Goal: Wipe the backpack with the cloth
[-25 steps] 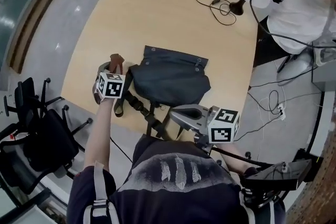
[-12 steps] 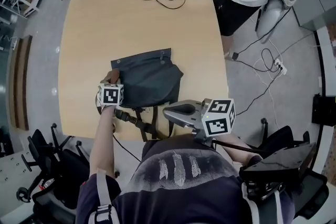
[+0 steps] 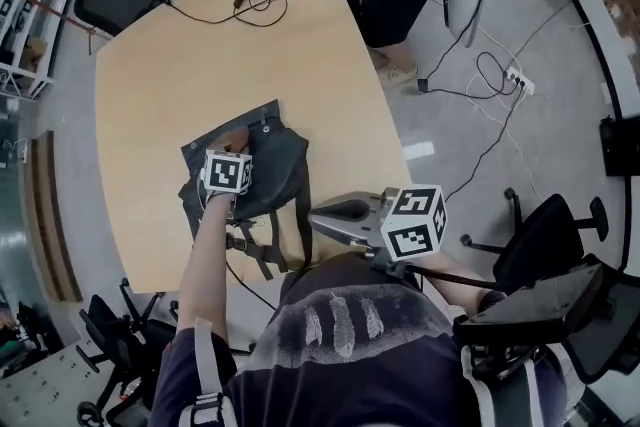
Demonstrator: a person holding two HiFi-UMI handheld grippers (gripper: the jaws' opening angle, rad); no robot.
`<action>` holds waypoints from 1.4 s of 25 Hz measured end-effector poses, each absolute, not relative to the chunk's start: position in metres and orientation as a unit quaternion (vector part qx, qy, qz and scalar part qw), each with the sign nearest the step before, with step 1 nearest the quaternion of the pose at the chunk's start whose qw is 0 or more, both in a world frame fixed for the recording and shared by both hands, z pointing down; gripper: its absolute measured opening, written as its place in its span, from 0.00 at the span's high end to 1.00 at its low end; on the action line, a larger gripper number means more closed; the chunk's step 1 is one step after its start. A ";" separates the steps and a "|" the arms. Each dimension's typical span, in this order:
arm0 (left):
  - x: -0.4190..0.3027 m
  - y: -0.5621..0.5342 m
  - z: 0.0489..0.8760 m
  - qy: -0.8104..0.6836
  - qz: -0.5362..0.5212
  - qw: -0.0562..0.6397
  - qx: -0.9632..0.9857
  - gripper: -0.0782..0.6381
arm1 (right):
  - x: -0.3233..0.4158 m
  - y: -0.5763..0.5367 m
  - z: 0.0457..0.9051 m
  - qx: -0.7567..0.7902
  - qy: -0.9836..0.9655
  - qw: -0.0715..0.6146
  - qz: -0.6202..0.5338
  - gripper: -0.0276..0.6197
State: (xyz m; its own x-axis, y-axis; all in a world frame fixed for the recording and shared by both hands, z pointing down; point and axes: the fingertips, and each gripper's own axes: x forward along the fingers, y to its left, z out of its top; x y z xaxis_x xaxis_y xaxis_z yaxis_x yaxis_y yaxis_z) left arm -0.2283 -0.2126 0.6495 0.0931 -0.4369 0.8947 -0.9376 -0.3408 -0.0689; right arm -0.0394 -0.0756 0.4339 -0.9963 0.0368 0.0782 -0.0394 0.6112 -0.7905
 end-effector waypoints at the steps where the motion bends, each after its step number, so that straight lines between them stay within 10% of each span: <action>1: -0.220 -0.219 0.650 -0.497 0.451 0.277 0.688 0.81 | -0.033 -0.076 0.434 0.007 -0.896 0.040 0.442 0.95; 13: -0.090 -0.277 0.639 -0.375 0.406 0.303 0.776 0.81 | 0.027 -0.090 0.438 0.072 -0.890 0.002 0.450 0.95; 20: -0.096 -0.335 0.575 -0.457 0.105 0.398 0.788 0.81 | 0.021 -0.093 0.441 0.074 -0.889 0.011 0.451 0.95; 35: -0.273 -0.274 0.665 -0.501 0.445 0.173 0.722 0.81 | -0.077 -0.099 0.441 0.038 -0.896 0.073 0.436 0.95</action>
State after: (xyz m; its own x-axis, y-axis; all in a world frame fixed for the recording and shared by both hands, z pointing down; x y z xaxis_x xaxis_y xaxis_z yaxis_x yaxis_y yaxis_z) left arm -0.2733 -0.2738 0.6654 0.1022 -0.5700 0.8153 -0.8775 -0.4377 -0.1959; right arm -0.0768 -0.0989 0.4407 -0.9865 -0.0045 0.1635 -0.1314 0.6173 -0.7757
